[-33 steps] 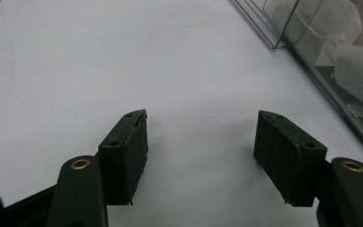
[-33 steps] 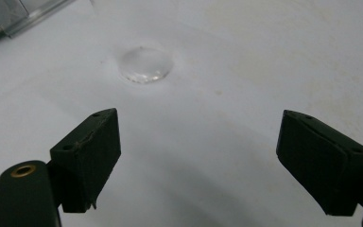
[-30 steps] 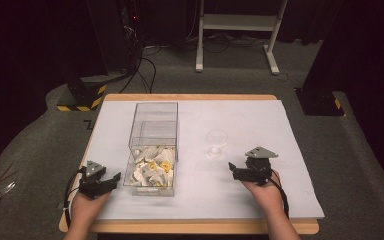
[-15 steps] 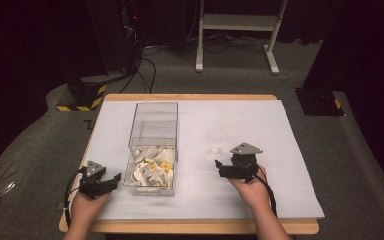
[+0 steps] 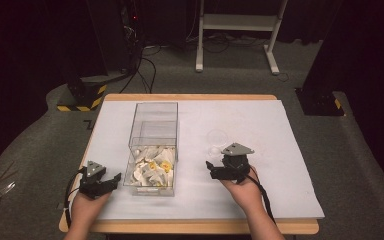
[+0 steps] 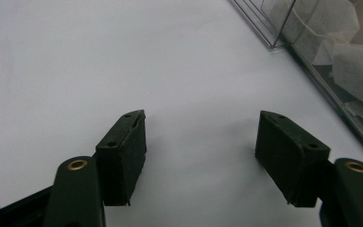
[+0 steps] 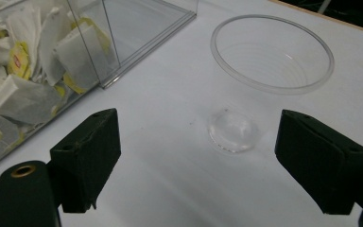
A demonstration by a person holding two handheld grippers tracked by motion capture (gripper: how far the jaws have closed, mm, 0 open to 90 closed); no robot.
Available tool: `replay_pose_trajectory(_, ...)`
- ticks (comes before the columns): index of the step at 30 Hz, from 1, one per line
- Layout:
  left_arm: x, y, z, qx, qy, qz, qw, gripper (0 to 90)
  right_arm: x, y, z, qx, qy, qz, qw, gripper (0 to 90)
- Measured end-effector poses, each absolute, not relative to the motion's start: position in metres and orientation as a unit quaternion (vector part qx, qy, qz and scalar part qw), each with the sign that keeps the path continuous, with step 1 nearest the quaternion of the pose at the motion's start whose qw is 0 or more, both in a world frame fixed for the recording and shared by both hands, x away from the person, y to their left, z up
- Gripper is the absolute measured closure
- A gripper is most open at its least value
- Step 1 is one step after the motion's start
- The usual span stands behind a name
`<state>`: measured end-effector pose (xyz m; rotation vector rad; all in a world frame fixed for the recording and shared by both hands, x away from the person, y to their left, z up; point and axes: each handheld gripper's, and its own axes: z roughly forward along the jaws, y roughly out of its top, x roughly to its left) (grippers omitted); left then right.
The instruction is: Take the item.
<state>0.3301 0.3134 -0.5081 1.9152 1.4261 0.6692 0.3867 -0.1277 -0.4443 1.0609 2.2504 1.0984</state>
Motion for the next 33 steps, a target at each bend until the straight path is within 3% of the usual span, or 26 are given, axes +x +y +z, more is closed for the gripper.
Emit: replay_pose_trajectory(33,0.327,0.312,-0.508,0.729,0.543,0.262,0.323,35.3,0.371,-0.052,-0.404,0.298,0.828,0.442,0.174,17.0)
